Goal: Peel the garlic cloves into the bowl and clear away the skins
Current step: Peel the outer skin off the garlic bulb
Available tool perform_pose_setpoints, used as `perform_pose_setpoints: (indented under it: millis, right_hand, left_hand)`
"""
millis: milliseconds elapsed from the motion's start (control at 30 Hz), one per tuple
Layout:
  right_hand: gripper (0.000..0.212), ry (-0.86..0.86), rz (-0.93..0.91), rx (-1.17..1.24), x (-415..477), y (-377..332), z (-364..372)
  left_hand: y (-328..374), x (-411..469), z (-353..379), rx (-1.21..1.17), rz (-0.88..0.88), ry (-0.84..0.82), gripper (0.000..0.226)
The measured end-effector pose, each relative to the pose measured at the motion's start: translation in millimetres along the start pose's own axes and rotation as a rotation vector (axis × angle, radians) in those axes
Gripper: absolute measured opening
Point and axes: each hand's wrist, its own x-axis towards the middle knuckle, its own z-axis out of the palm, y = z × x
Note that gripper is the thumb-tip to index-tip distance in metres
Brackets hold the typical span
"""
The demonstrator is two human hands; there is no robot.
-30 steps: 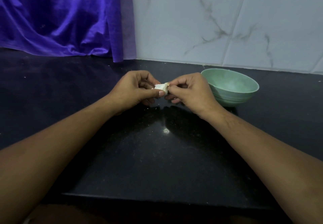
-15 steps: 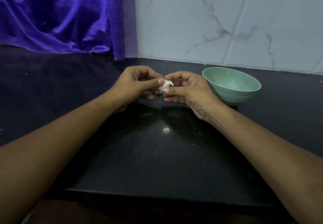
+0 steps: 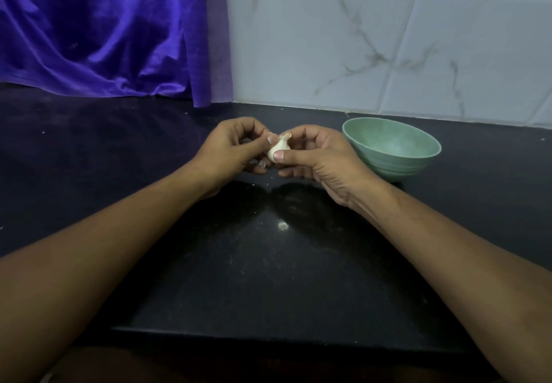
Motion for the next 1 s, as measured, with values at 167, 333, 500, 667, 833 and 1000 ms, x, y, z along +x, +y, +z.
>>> perform_pose_setpoints:
  millis: [167,333,500,667,833,1000]
  right_hand:
    - [0.034,-0.014,0.049,0.037,3.0,-1.5,0.0]
    - [0.034,-0.039,0.082,0.059,3.9,-0.8,1.8]
    - [0.033,0.005,0.058,0.054,5.3,0.4,0.4]
    - [0.033,0.042,0.054,0.031,6.0,-0.3,-3.8]
    - [0.035,-0.007,0.034,-0.004,5.1,1.7,-3.4]
    - [0.034,-0.034,0.031,-0.019,4.5,2.6,-0.7]
  left_hand:
    - [-2.5,2.7,-2.0,0.174,0.023,0.022,0.02]
    - [-3.8,3.6,-3.9,0.225,0.048,0.046,0.015]
    - [-1.1,1.5,-2.9,0.105,0.034,0.014,0.014]
    - [1.1,-1.2,-2.8,0.101,0.026,-0.004,0.02]
    - [-1.2,0.8,-3.4,0.083,0.02,0.029,0.016]
    - [-0.7,1.3,-3.9,0.026,-0.017,0.009,0.018]
